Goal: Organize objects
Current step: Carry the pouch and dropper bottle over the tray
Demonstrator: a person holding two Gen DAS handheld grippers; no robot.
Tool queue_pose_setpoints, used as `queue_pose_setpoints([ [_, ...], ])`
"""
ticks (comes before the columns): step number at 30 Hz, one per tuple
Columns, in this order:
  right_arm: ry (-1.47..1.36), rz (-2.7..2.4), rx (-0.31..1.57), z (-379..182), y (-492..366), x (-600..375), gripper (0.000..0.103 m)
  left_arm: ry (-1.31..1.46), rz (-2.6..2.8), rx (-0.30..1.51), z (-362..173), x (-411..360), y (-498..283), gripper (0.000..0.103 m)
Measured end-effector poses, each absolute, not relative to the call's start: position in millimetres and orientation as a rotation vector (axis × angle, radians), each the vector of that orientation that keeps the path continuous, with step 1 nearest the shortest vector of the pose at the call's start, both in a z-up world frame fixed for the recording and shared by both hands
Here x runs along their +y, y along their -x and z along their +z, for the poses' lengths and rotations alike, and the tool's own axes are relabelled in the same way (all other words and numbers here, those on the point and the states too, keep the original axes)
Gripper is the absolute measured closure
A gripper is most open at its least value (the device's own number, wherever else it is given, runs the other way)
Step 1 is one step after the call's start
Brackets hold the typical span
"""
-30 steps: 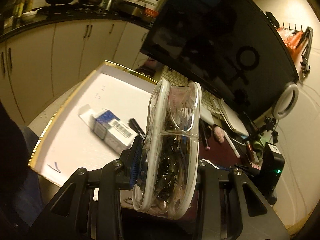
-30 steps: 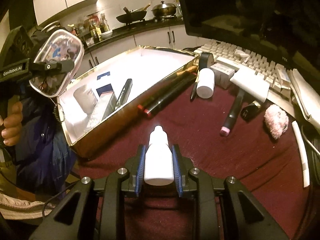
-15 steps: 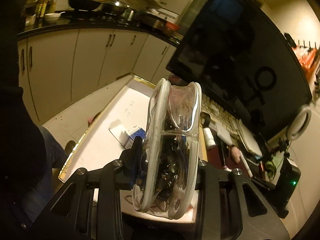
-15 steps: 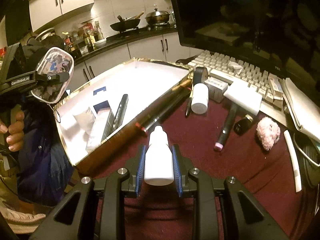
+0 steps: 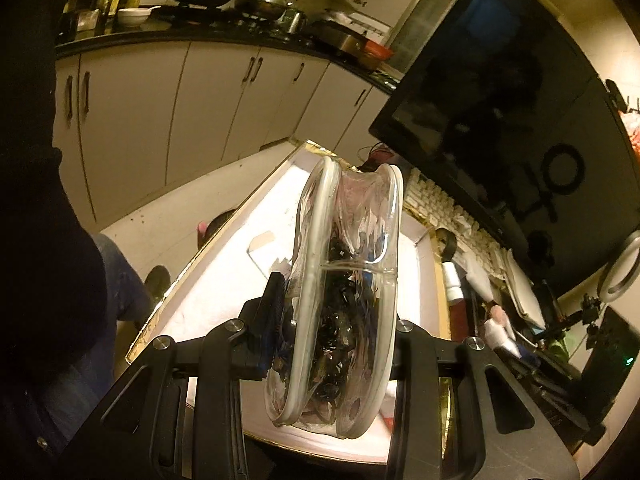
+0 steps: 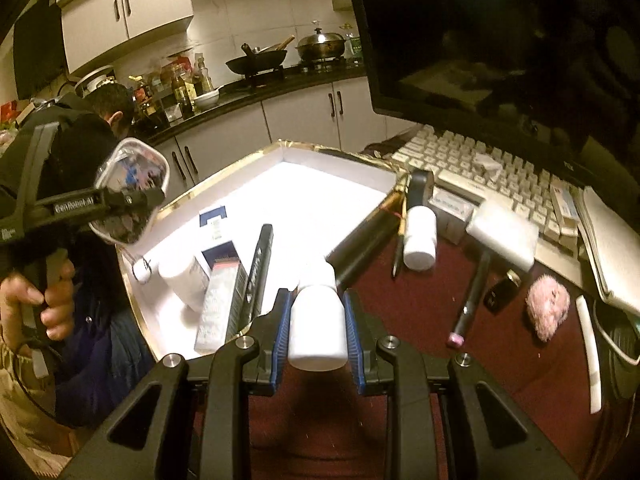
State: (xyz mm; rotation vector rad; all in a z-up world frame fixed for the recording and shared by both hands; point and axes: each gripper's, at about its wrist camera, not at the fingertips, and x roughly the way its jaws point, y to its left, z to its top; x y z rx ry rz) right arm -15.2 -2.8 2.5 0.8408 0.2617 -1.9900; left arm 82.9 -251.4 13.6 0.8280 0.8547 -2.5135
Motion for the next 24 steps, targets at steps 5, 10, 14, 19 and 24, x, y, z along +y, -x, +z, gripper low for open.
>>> queue_pose_setpoints([
  [5,-0.847,-1.969,0.271,9,24,-22,0.078,-0.846,-2.488,0.859,7,-254,-80,0.069],
  [10,-0.894,-1.941,0.272,4,37,-45,0.078,-0.871,-2.461,0.864,-1,-257,-80,0.069],
  [14,-0.896,-1.926,0.287,1,38,-62,0.078,-0.898,-2.443,0.875,-9,-259,-79,0.069],
  [19,-0.894,-1.905,0.322,-3,38,-83,0.078,-0.933,-2.434,0.854,-16,-258,-75,0.069],
  [24,-0.922,-1.897,0.365,-16,41,-101,0.078,-0.959,-2.422,0.795,-17,-253,-69,0.069],
])
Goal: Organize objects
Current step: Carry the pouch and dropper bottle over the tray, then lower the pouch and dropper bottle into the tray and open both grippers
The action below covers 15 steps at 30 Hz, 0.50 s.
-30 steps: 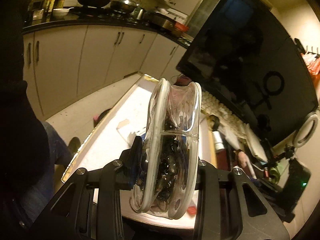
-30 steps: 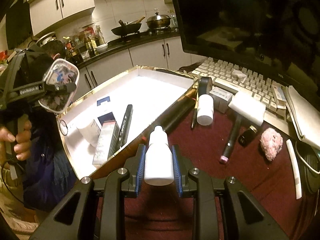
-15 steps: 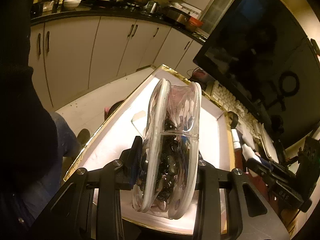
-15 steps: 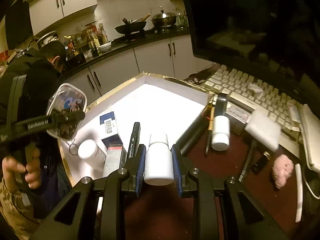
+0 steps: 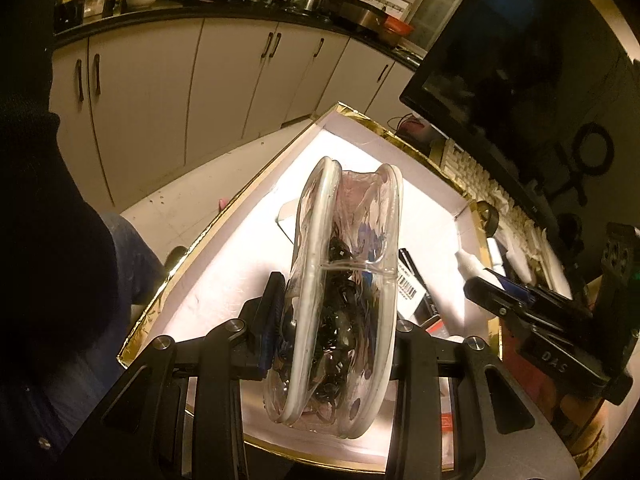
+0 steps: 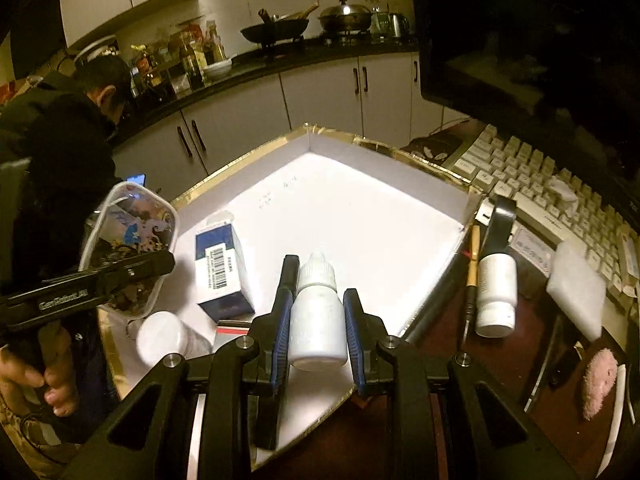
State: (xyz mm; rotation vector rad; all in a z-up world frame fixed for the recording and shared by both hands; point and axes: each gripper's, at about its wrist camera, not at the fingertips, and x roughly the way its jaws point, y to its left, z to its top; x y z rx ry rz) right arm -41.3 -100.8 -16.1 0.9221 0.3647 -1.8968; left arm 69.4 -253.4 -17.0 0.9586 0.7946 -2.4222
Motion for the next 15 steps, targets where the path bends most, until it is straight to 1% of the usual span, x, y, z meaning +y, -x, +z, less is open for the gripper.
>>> queue_pose_setpoints([
  [6,-0.946,-1.901,0.394,-30,46,-107,0.078,-1.006,-2.387,0.656,-22,-244,-63,0.069],
  [15,-0.958,-1.903,0.403,-35,47,-105,0.078,-1.044,-2.372,0.605,-24,-240,-58,0.069],
])
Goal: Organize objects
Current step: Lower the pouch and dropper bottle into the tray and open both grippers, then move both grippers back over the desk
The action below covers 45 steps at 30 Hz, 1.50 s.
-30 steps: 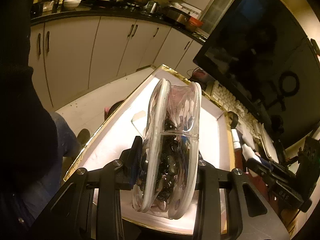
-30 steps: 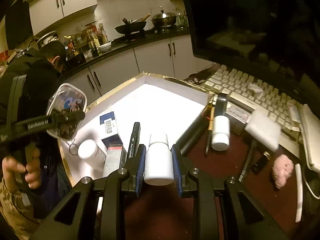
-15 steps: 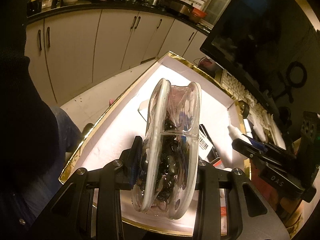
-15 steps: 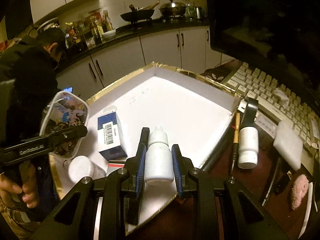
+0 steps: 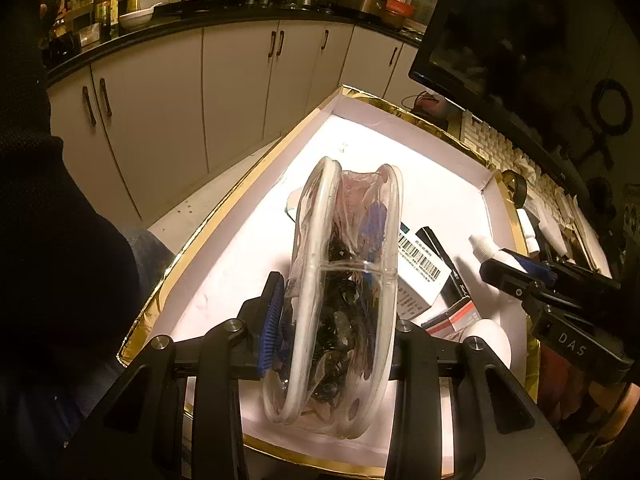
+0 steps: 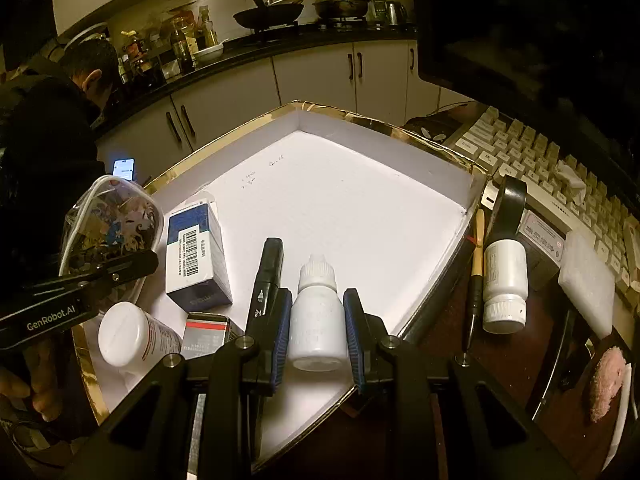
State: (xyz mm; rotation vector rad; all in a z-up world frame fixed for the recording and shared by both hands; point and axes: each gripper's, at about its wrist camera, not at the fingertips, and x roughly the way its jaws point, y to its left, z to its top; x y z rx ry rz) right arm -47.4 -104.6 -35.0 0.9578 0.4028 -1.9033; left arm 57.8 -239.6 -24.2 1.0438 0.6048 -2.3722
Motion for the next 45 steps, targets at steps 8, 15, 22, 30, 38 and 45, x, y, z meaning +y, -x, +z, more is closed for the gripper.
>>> queue_pose_setpoints([
  [8,-0.948,-1.905,0.406,-33,43,-104,0.077,-1.054,-2.39,0.6,-23,-233,-56,0.058],
  [15,-0.93,-1.905,0.393,-27,40,-99,0.077,-1.025,-2.404,0.625,-16,-227,-59,0.041],
  [22,-0.876,-1.94,0.362,-12,33,-83,0.058,-0.968,-2.405,0.633,-1,-221,-64,0.041],
  [30,-0.773,-2.05,0.302,8,26,-20,0.057,-0.989,-2.559,0.568,28,-177,-43,0.033],
  [38,-0.92,-2.211,0.363,-7,64,59,0.057,-1.111,-2.764,0.482,40,-109,3,0.032],
  [45,-1.017,-2.286,0.264,-26,79,106,0.057,-1.237,-2.829,0.402,26,-61,63,0.032],
])
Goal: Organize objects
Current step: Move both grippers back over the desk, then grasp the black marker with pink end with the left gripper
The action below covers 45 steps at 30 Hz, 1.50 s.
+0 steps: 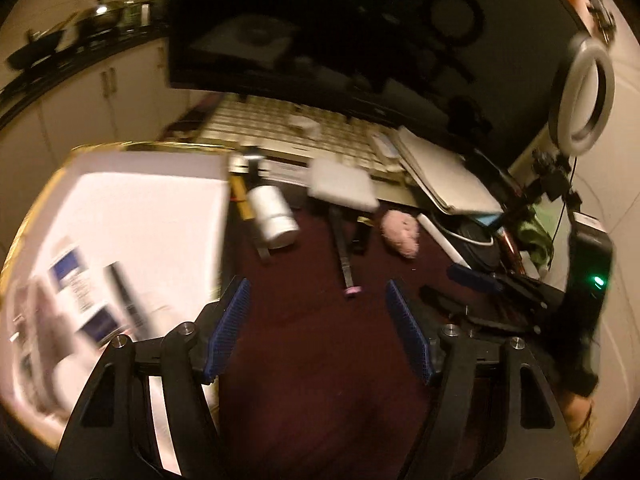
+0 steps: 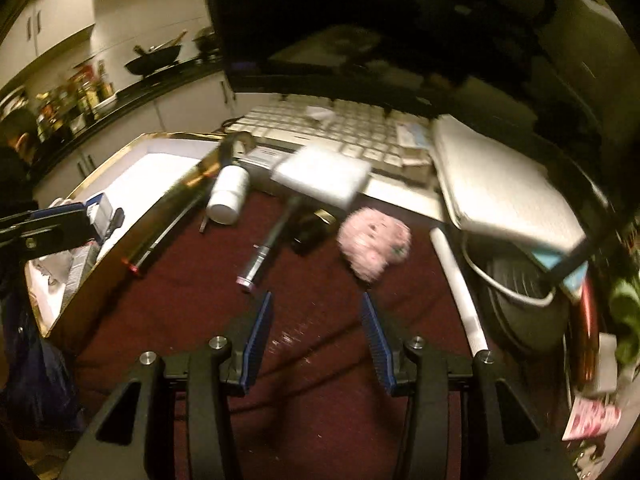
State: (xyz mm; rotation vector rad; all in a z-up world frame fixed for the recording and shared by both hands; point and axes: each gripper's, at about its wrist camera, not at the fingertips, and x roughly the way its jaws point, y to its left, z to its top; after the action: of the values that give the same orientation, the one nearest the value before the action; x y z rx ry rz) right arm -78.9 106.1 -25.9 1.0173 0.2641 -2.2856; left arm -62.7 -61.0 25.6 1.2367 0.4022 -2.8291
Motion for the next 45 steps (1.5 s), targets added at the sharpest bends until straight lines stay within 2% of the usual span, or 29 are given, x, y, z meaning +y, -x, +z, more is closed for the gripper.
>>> queue_pose_setpoints([
  [4,-1.036,-2.3,0.231,-32,76,117,0.057,-1.306,-2.778,0.241,6,-35,102,0.034],
  [7,-1.055,-2.31,0.221,-36,77,125,0.057,-1.34,-2.732,0.172,-10,-28,124,0.047],
  [11,-1.069,-2.328,0.191,-36,80,138,0.057,-1.406,-2.665,0.172,-30,-29,150,0.059],
  [14,-1.074,-2.337,0.18,-34,83,144,0.057,-1.441,-2.657,0.177,-40,-28,163,0.061],
  [17,-1.082,-2.339,0.184,-34,87,143,0.057,-1.435,-2.648,0.149,-44,-27,173,0.073],
  [18,-1.086,-2.337,0.192,-34,89,142,0.057,-1.434,-2.647,0.137,-45,-27,175,0.084],
  [20,-1.089,-2.33,0.209,-35,90,138,0.057,-1.448,-2.647,0.139,-44,-29,176,0.089],
  [37,-1.047,-2.264,0.437,-32,110,75,0.057,-1.523,-2.699,0.299,-40,-38,55,0.089],
  [45,-1.123,-2.264,0.102,-30,141,53,0.057,-1.507,-2.717,0.351,-39,-43,37,0.089],
])
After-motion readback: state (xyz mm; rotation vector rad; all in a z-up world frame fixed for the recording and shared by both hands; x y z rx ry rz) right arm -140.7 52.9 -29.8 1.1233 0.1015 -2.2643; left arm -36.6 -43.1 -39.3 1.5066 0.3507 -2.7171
